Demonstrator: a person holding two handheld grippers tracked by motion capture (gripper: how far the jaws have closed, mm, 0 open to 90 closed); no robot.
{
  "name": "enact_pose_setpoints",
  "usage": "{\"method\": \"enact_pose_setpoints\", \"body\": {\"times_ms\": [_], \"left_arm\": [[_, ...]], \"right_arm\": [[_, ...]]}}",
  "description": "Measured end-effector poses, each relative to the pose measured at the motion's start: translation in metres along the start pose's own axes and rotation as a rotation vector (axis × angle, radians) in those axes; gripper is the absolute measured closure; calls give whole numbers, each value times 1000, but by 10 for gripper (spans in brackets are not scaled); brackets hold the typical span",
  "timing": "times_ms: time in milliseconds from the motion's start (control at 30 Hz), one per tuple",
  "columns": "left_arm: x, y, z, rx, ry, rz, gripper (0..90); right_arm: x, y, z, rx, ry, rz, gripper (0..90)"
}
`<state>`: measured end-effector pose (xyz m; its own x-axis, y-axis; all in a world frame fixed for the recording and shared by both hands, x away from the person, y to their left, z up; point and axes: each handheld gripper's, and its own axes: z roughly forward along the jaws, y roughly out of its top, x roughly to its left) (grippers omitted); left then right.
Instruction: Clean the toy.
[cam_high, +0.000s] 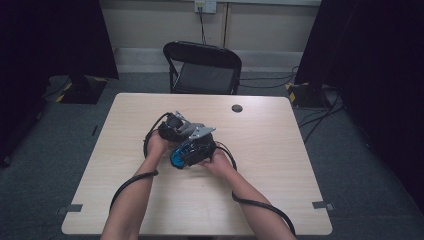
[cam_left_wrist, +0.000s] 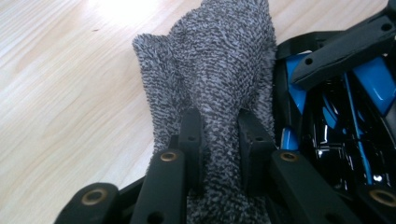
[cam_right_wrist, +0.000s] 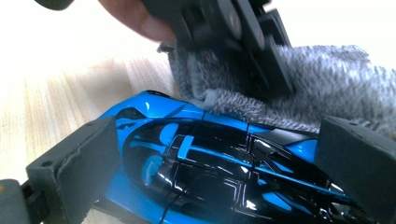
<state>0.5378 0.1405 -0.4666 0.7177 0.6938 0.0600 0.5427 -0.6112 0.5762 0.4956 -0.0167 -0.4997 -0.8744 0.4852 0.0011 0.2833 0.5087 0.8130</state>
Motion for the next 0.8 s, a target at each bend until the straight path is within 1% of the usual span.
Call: {"method": "enact_pose_setpoints", "body": {"times_ms": [33,133,200,267,367,533,667,800], "left_arm": [[0,0,1,0,-7,1,740],[-1,0,3,5,-3,-6,735],[-1,-1,3,3,-11,-18,740],[-1,-1,4,6,-14,-17,744],[-1,-1,4,9,-17,-27,750],[-1,-1,3,19,-30,-16,756],[-1,-1,1,27,-30,-17,759],[-2,-3,-1,42,-39,-11,760]], "right_arm": [[0,0,0,-1,0,0,0],[0,0,0,2,0,0,0],[0,0,0,2,0,-1,0],[0,0,0,1,-1,0,0],[0,0,0,5,0,-5,0],[0,0,0,2,0,-3,0],[0,0,0,4,0,-5,0],[0,1,0,8,2,-5,0]]}}
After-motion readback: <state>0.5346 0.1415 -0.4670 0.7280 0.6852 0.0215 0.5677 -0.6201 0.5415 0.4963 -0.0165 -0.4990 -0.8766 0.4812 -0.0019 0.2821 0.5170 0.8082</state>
